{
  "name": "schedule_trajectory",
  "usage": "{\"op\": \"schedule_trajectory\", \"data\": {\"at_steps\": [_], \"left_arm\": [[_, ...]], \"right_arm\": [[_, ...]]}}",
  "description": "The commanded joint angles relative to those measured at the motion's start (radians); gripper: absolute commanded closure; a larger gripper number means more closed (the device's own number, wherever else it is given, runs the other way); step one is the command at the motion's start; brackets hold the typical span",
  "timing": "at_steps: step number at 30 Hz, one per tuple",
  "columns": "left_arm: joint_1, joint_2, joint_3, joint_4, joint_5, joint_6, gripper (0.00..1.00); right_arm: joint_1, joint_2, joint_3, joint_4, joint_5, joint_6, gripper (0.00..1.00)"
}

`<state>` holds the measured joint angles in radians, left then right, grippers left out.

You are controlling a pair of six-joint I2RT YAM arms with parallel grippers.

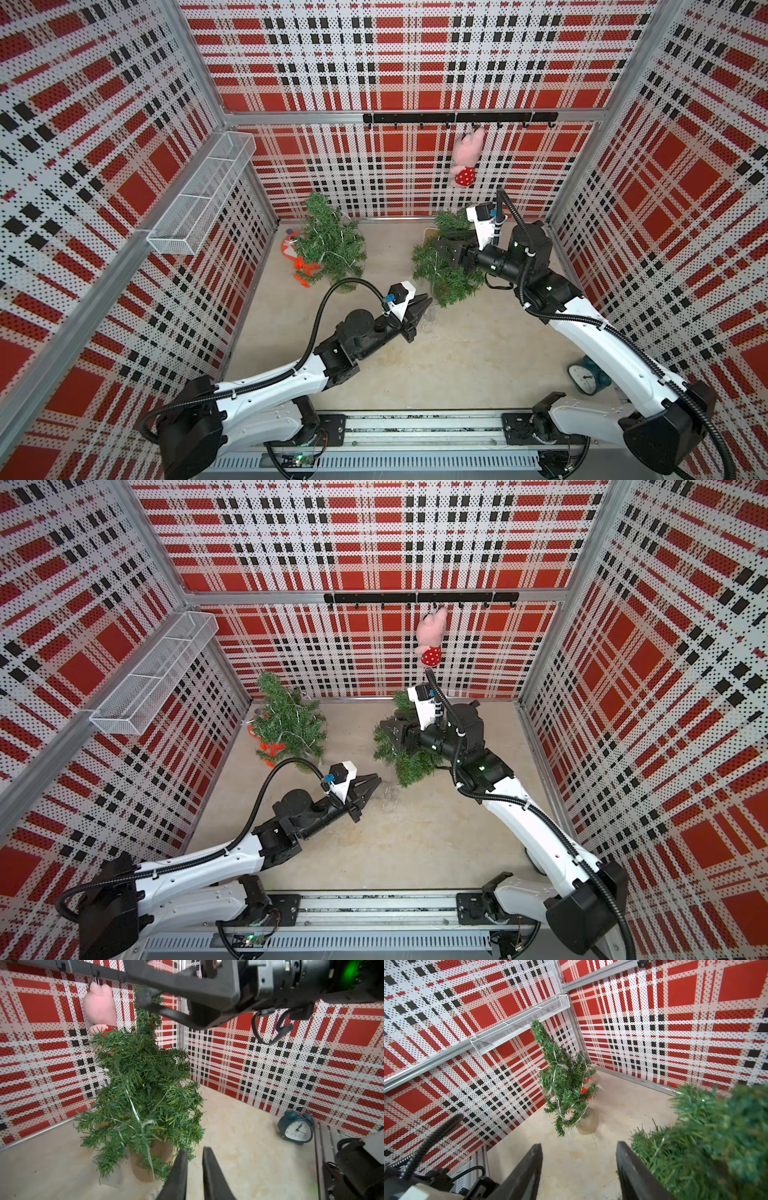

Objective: Wrap string light around the christmas tree
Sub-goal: Wrap the light string around the Christmas tree.

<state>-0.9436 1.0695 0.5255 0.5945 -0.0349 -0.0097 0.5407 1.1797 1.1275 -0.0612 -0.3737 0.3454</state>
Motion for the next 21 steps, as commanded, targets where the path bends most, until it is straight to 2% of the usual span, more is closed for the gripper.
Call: {"op": "schedule_trajectory", "data": {"at_steps": [1, 3, 6, 9, 11, 15, 21], "left_arm": [[0.002, -0.053, -0.004, 0.048, -0.046, 0.029, 0.69], [0.002, -0.105, 0.019, -0.040, -0.089, -0.003, 0.59], [0.031, -0.166, 0.040, -0.155, -0.167, -0.068, 0.52], [0.092, -0.131, 0.068, -0.258, -0.156, -0.156, 0.53], [0.091, -0.074, 0.063, -0.264, -0.137, -0.200, 0.53], [0.045, 0.080, 0.021, -0.119, -0.145, -0.182, 0.44], [0.214, 0.322, -0.016, 0.165, 0.012, -0.300, 0.39]], "right_arm": [[0.033, -0.082, -0.081, -0.018, 0.148, 0.059, 0.47], [0.058, -0.125, -0.153, -0.029, 0.211, 0.119, 0.56], [0.114, -0.177, -0.268, -0.033, 0.321, 0.200, 0.68], [0.168, -0.219, -0.369, -0.034, 0.452, 0.258, 0.73], [0.173, -0.257, -0.430, -0.017, 0.493, 0.305, 0.77], [0.173, -0.310, -0.535, 0.037, 0.526, 0.350, 0.77], [0.165, -0.281, -0.637, 0.113, 0.559, 0.419, 0.76]]}}
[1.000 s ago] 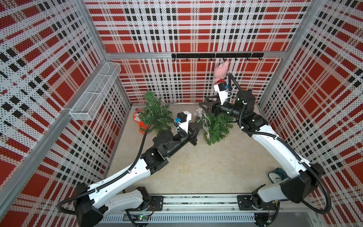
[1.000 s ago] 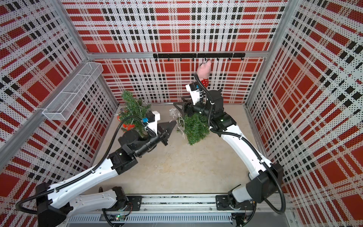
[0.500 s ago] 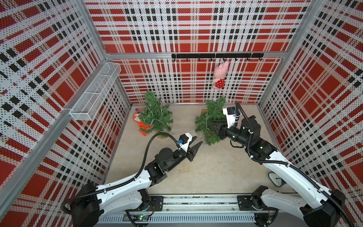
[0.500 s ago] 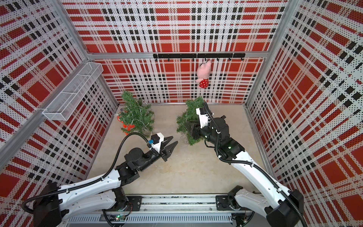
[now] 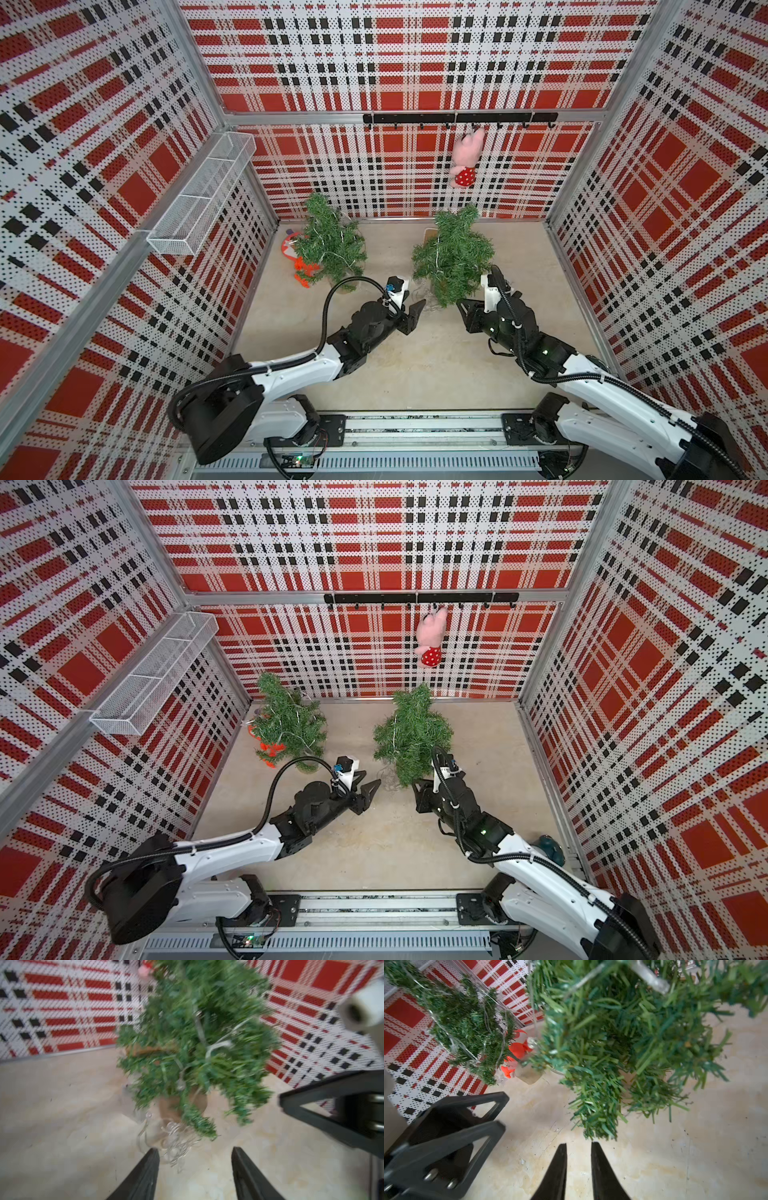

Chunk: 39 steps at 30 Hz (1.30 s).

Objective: Wrap string light around the christmas tree
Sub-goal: Wrap the light string around the Christmas tree.

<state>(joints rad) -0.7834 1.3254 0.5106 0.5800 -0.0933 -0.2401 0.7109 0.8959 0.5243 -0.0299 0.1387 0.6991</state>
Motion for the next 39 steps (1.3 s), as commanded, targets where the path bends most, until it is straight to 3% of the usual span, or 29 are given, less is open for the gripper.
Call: {"op": "schedule_trajectory", "data": {"at_steps": [1, 10, 14, 17, 22, 25, 28, 31, 39], "left_arm": [[0.054, 0.102, 0.013, 0.185, 0.080, -0.065, 0.38], [0.048, 0.392, 0.134, 0.187, 0.187, -0.070, 0.40], [0.067, 0.467, 0.173, 0.185, 0.250, -0.094, 0.54], [0.073, 0.483, 0.180, 0.179, 0.283, -0.101, 0.73], [0.092, 0.432, 0.161, 0.159, 0.286, -0.088, 0.87], [0.099, 0.426, 0.154, 0.144, 0.281, -0.089, 0.81], [0.092, 0.453, 0.156, 0.141, 0.283, -0.097, 0.63], [0.087, 0.505, 0.178, 0.142, 0.279, -0.096, 0.61], [0.086, 0.529, 0.210, 0.144, 0.298, -0.091, 0.96]], "right_arm": [[-0.006, 0.001, -0.051, 0.106, 0.044, 0.077, 0.75], [-0.039, 0.020, -0.089, 0.143, 0.032, 0.098, 0.75], [-0.051, 0.026, -0.090, 0.147, 0.018, 0.093, 0.75], [-0.057, 0.029, -0.090, 0.154, 0.014, 0.093, 0.75], [-0.058, 0.046, -0.087, 0.177, 0.007, 0.088, 0.75], [-0.058, 0.067, -0.087, 0.196, -0.002, 0.090, 0.75], [-0.058, 0.076, -0.087, 0.209, -0.011, 0.094, 0.75], [-0.060, 0.074, -0.087, 0.207, -0.010, 0.089, 0.76], [-0.062, 0.049, -0.097, 0.193, 0.005, 0.084, 0.76]]}}
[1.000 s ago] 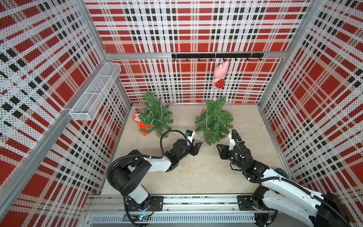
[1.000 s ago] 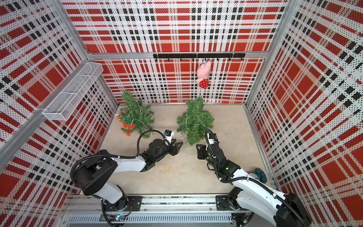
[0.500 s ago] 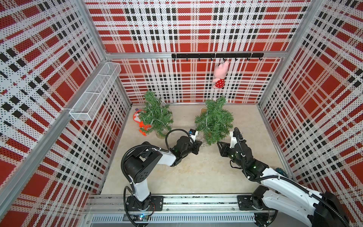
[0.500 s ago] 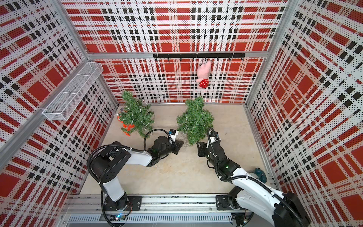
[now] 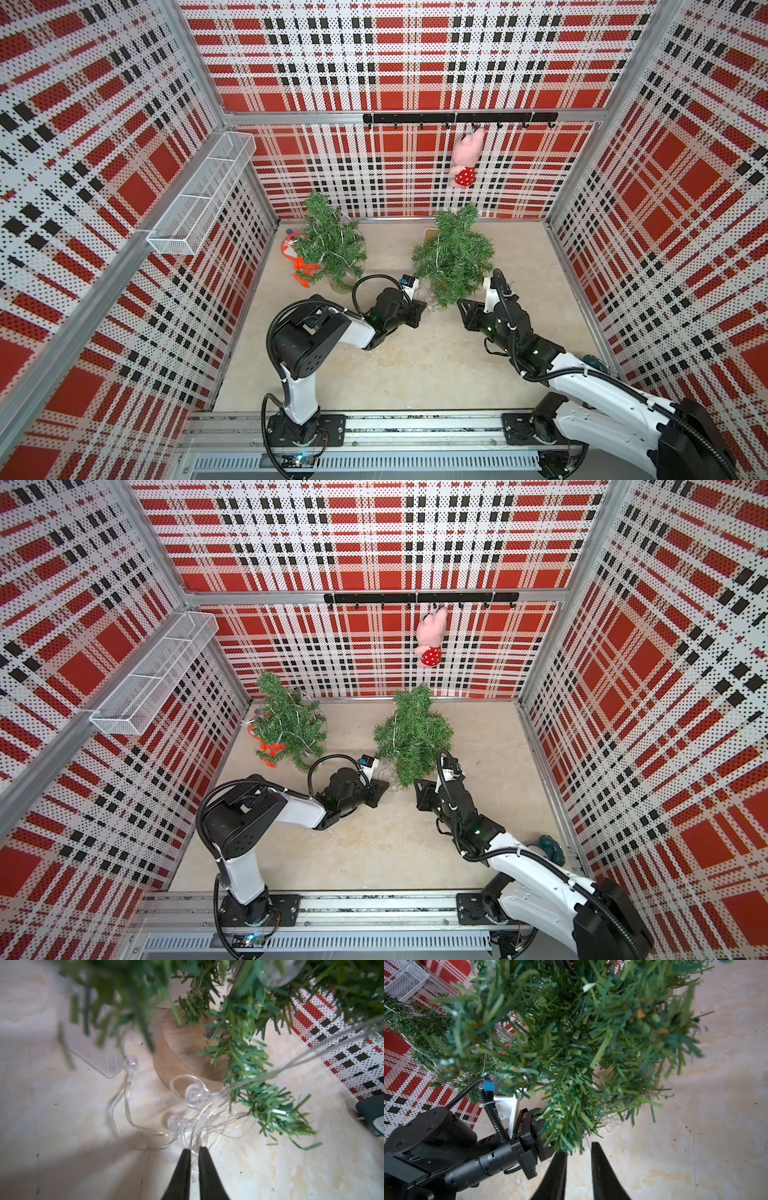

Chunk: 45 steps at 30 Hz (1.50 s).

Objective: Wrap string light around the christmas tree
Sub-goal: Wrap the light string around the Christmas tree.

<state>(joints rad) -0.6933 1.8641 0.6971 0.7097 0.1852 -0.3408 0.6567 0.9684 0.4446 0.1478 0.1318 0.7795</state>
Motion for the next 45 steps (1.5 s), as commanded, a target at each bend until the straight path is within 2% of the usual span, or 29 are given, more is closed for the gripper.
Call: {"op": "schedule_trajectory", "data": {"at_steps": [1, 5, 10, 13, 15, 19, 22, 25, 27, 35, 37, 40, 42, 43, 45], "left_arm": [[0.002, -0.030, 0.015, 0.013, 0.022, 0.003, 1.00], [0.039, -0.240, -0.051, 0.000, 0.023, -0.058, 1.00], [0.023, -0.542, -0.031, -0.208, -0.013, -0.038, 1.00], [0.020, -0.600, -0.006, -0.299, -0.039, 0.003, 1.00], [0.012, -0.568, -0.018, -0.300, -0.054, 0.016, 0.98], [0.017, -0.405, -0.052, -0.210, -0.076, 0.001, 0.72], [0.021, -0.312, -0.051, -0.131, -0.075, -0.009, 0.57], [0.015, -0.220, -0.013, -0.094, -0.060, -0.012, 0.49], [0.012, -0.152, 0.020, -0.092, -0.050, -0.012, 0.48], [0.001, 0.011, 0.104, -0.075, 0.001, -0.021, 0.54], [-0.004, 0.037, 0.122, -0.071, 0.014, -0.021, 0.62], [-0.005, 0.048, 0.126, -0.066, 0.039, -0.050, 0.85], [0.000, 0.001, 0.095, -0.056, 0.058, -0.066, 0.97], [0.002, -0.036, 0.077, -0.061, 0.065, -0.075, 1.00], [0.012, -0.165, 0.024, -0.104, 0.047, -0.081, 1.00]], "right_arm": [[-0.010, -0.027, -0.020, 0.016, 0.012, 0.006, 0.76], [-0.012, -0.031, -0.018, 0.010, 0.010, 0.003, 0.76], [-0.015, -0.030, -0.013, 0.002, 0.010, -0.004, 0.77], [-0.016, -0.003, -0.016, 0.033, -0.014, -0.012, 0.77], [-0.015, 0.031, -0.014, 0.043, -0.031, -0.005, 0.78], [-0.014, 0.053, -0.015, 0.072, -0.037, 0.008, 0.78], [-0.015, 0.034, 0.000, 0.046, -0.020, -0.012, 0.78], [-0.016, 0.022, 0.013, 0.005, 0.002, -0.041, 0.77], [-0.019, 0.017, 0.008, -0.001, 0.010, -0.046, 0.77], [-0.026, 0.013, -0.010, 0.009, 0.012, -0.045, 0.77], [-0.030, 0.014, -0.010, 0.009, 0.011, -0.047, 0.77], [-0.035, 0.016, -0.007, 0.009, 0.006, -0.051, 0.77], [-0.037, 0.011, -0.002, 0.002, 0.008, -0.055, 0.77], [-0.037, 0.010, -0.001, -0.004, 0.008, -0.057, 0.77], [-0.041, 0.001, 0.003, -0.017, 0.014, -0.064, 0.77]]}}
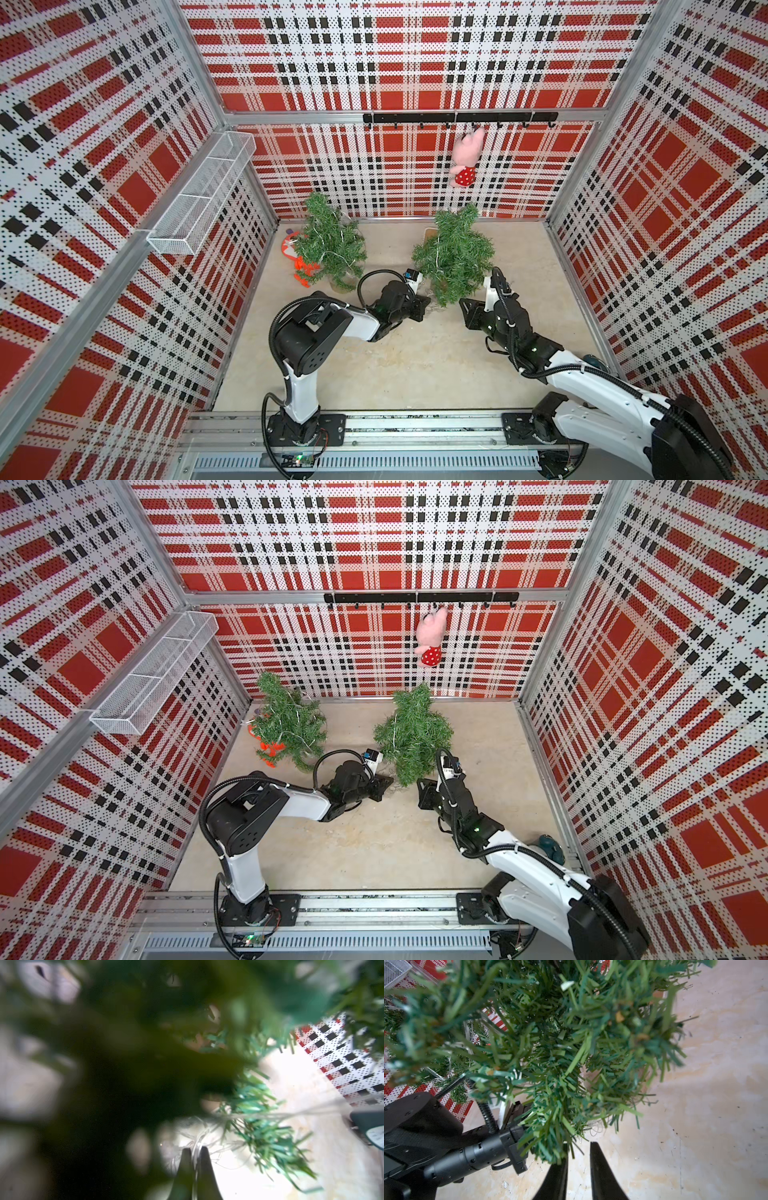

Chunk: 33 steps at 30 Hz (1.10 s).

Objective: Wrap string light around the christmas tree
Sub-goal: Wrap the light string around the Christmas tree.

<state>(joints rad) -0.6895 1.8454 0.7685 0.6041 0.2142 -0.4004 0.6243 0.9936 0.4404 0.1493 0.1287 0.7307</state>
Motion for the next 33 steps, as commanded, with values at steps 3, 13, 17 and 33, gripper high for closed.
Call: {"op": "schedule_trajectory", "data": {"at_steps": [3, 13, 17, 33], "left_arm": [[0.031, -0.334, -0.089, -0.145, -0.049, -0.005, 1.00], [0.139, -0.609, 0.058, -0.325, 0.170, -0.164, 1.00], [0.142, -0.634, 0.093, -0.262, 0.246, -0.288, 1.00], [0.060, -0.672, 0.037, -0.308, 0.236, -0.344, 1.00]], "right_arm": [[-0.014, -0.020, 0.006, -0.017, 0.013, -0.016, 0.78], [0.048, 0.071, 0.054, 0.184, -0.139, -0.085, 0.64], [0.069, 0.063, 0.052, 0.261, -0.169, -0.025, 0.50], [0.183, 0.093, 0.052, 0.436, -0.075, 0.177, 0.43]]}}
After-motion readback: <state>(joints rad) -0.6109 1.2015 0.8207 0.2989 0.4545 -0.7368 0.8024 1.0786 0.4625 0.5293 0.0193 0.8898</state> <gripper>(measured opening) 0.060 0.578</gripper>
